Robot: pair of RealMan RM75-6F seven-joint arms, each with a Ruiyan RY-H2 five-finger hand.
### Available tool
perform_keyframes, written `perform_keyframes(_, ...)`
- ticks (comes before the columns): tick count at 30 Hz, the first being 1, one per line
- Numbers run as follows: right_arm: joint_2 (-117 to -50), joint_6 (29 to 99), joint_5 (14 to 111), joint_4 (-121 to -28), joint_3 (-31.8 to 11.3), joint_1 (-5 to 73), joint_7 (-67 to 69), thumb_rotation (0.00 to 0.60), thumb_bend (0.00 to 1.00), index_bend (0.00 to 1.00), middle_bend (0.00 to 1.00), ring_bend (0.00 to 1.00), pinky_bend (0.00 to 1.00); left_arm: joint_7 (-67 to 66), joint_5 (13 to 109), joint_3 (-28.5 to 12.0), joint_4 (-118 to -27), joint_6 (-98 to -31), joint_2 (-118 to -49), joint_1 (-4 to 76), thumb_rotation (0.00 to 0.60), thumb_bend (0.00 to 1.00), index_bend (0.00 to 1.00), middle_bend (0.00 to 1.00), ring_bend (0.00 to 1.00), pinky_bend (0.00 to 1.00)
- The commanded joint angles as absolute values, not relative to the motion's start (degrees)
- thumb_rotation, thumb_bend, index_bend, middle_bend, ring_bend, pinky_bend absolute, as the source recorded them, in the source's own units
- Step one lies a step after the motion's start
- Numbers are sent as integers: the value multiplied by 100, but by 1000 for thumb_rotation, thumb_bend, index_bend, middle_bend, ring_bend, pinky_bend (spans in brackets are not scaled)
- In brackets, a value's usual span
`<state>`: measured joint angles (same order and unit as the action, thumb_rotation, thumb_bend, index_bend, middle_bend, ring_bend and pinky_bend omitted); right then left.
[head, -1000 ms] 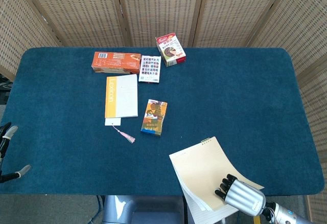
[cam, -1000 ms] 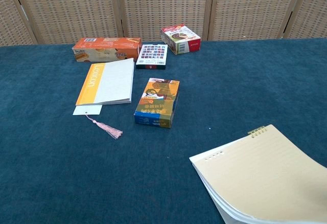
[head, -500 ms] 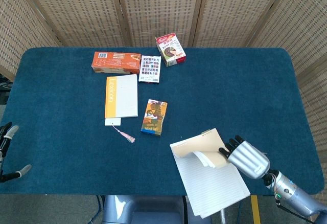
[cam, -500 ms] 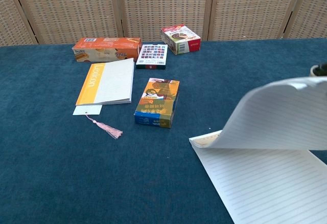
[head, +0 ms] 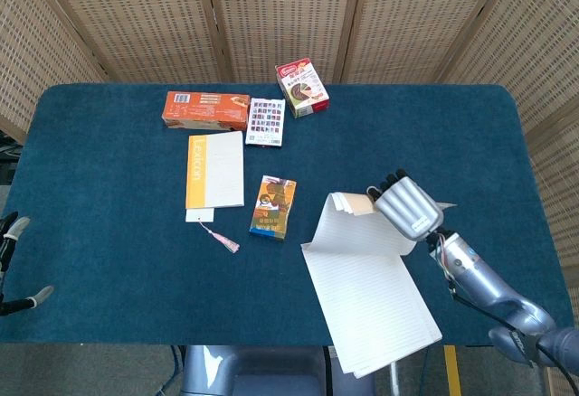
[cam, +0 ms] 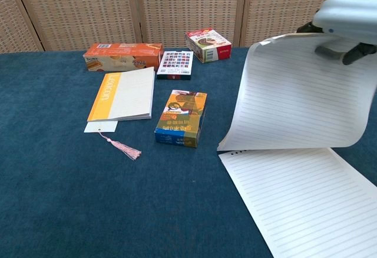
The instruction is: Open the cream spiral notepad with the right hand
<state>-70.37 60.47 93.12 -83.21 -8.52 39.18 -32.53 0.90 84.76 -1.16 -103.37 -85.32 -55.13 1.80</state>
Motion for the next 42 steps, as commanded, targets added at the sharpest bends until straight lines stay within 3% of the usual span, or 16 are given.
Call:
perform_keyframes(1, -7490, 5576, 8913, -7878, -1132, 4322, -3761, 600, 635, 662, 665, 569, 577, 82, 8329, -180, -10371, -8424, -5492, 242, 600, 0, 0, 0, 0, 0)
perform_keyframes(10, -8540, 5250, 8799, -6386, -1225, 4970, -3921, 600, 566, 662, 663, 592, 577, -56, 7932, -342, -10431, -8113, -5508, 440, 600, 0, 0, 0, 0, 0)
perform_keyframes(14, -8888, 5200, 8837, -5794, -1238, 5207, -3848, 600, 472, 649, 615, 583, 577, -193, 7741, -388, -10422, -7939, -5545, 537, 600, 0, 0, 0, 0, 0)
perform_keyframes(16, -9104, 5185, 8845, -5431, -1241, 5333, -3766, 600, 326, 477, 447, 447, 496, -247, 7610, -422, -10416, -7845, -5564, 589, 600, 0, 0, 0, 0, 0)
perform_keyframes(18, -9250, 5168, 8820, -5184, -1257, 5410, -3737, 600, 69, 112, 109, 116, 182, -260, 7528, -451, -10406, -7806, -5573, 614, 600, 0, 0, 0, 0, 0)
perform_keyframes(20, -9453, 5081, 8642, -4878, -1338, 5480, -3840, 600, 0, 0, 0, 0, 13, -283, 7427, -490, -10402, -7778, -5585, 639, 600, 0, 0, 0, 0, 0)
perform_keyframes(29, -9567, 5301, 7991, -5031, -1774, 5526, -4174, 600, 0, 0, 0, 0, 0, -361, 7293, -507, -10392, -7691, -5609, 698, 600, 0, 0, 0, 0, 0)
perform_keyframes(35, -8876, 5876, 7879, -6041, -1822, 5126, -4114, 600, 0, 0, 0, 0, 0, -222, 7360, -478, -10387, -7700, -5557, 679, 600, 0, 0, 0, 0, 0)
perform_keyframes(42, -7905, 6950, 7930, -7322, -1586, 4020, -2854, 600, 0, 0, 0, 0, 0, 47, 7685, -393, -10314, -7862, -5510, 593, 600, 0, 0, 0, 0, 0)
